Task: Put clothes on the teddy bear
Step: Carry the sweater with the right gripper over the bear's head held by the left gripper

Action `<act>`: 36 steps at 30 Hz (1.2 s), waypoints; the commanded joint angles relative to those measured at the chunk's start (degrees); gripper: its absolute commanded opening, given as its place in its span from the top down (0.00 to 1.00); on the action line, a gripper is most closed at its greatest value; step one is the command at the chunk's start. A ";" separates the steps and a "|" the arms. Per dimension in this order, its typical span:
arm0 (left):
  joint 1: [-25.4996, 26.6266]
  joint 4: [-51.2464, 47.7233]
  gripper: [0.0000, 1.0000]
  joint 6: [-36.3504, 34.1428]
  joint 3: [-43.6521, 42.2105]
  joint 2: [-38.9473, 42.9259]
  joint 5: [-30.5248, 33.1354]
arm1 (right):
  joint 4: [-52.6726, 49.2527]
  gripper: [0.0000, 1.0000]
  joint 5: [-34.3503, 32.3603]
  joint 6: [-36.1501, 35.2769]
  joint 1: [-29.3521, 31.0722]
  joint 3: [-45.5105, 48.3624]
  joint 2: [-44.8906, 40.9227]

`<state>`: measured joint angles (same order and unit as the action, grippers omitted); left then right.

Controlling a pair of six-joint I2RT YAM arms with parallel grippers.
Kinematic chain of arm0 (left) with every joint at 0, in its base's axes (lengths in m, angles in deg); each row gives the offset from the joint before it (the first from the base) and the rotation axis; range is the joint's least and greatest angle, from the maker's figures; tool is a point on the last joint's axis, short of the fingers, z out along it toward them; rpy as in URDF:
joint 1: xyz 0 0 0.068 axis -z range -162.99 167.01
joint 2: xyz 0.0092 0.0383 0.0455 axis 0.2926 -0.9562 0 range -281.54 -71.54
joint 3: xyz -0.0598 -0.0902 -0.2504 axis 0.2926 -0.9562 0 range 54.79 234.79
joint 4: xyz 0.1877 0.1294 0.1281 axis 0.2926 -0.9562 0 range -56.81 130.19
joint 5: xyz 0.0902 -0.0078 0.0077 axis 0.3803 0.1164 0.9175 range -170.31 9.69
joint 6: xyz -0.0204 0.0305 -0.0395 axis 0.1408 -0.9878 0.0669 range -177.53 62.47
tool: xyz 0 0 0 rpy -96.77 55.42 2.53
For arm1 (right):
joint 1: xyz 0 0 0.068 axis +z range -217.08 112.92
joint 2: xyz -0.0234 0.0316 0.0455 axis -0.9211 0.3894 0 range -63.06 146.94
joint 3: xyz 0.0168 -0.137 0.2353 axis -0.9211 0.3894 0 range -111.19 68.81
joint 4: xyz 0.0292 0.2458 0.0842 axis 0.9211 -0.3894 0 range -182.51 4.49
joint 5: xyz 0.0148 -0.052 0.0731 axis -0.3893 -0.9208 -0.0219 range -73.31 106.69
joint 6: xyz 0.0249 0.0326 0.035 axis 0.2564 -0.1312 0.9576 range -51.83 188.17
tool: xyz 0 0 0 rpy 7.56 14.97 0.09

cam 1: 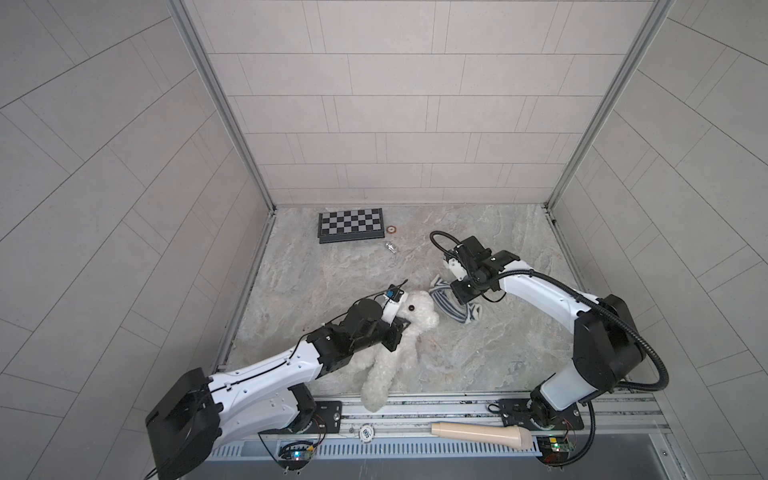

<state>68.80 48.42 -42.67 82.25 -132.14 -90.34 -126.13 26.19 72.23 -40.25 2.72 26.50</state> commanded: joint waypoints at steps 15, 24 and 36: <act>3.08 12.48 1.00 -7.67 2.06 -12.58 -3.90 | 4.52 1.00 10.90 0.98 4.96 -0.38 -10.11; 3.10 19.16 1.00 -8.87 -1.76 -10.07 2.89 | 5.40 1.00 12.20 -1.36 10.69 -0.10 -13.01; 3.06 21.77 1.00 -8.88 -7.17 -0.87 21.05 | 4.07 1.00 13.14 -2.68 15.84 -0.96 -17.02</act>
<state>71.80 66.30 -51.18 76.07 -135.31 -75.17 -120.08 39.43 71.15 -25.57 3.03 10.26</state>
